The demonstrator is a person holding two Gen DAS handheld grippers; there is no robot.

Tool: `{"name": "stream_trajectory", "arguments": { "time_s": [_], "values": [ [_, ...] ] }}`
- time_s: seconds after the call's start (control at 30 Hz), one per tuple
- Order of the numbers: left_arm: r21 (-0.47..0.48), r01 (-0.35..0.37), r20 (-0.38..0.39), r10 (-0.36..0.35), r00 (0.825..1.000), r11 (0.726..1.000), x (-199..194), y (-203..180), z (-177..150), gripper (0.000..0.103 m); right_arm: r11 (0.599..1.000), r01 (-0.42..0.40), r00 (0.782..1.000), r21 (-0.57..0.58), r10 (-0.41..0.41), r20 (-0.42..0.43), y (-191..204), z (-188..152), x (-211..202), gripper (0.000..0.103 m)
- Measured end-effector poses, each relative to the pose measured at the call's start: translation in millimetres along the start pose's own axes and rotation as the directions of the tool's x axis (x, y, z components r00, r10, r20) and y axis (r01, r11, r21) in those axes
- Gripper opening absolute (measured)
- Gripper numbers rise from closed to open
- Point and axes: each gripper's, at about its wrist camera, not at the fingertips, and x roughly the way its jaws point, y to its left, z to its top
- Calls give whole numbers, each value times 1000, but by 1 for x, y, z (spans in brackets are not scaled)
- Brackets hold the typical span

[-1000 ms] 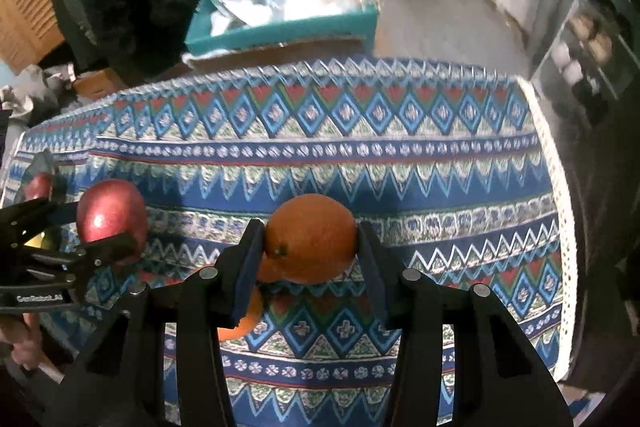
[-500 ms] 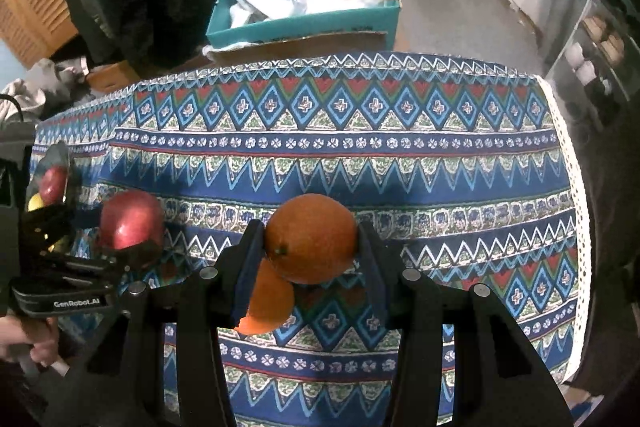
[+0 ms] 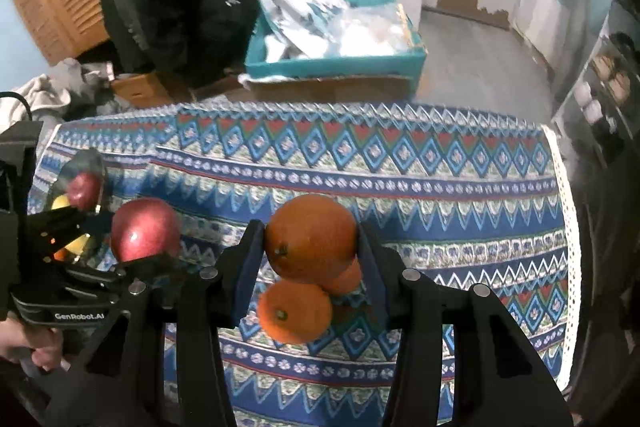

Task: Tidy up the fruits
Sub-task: 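Lift the red apple and orange and carry both over the glass bowl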

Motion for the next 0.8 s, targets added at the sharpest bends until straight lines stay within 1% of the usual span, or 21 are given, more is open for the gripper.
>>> {"name": "stream_trajectory", "arguments": {
  "time_s": [0.33, 0.6, 0.8],
  "values": [
    [-28, 4, 90, -1, 996, 1000, -49, 18, -2, 78, 996, -52, 996, -70, 57, 75, 40, 19, -26, 46],
    [-57, 2, 144, 6, 990, 998, -83, 37, -11, 78, 988, -95, 990, -119, 106, 90, 76, 32, -30, 46],
    [-98, 12, 169, 5, 986, 995, -102, 57, -18, 78, 978, -127, 985, -169, 144, 95, 111, 44, -26, 46]
  ]
}}
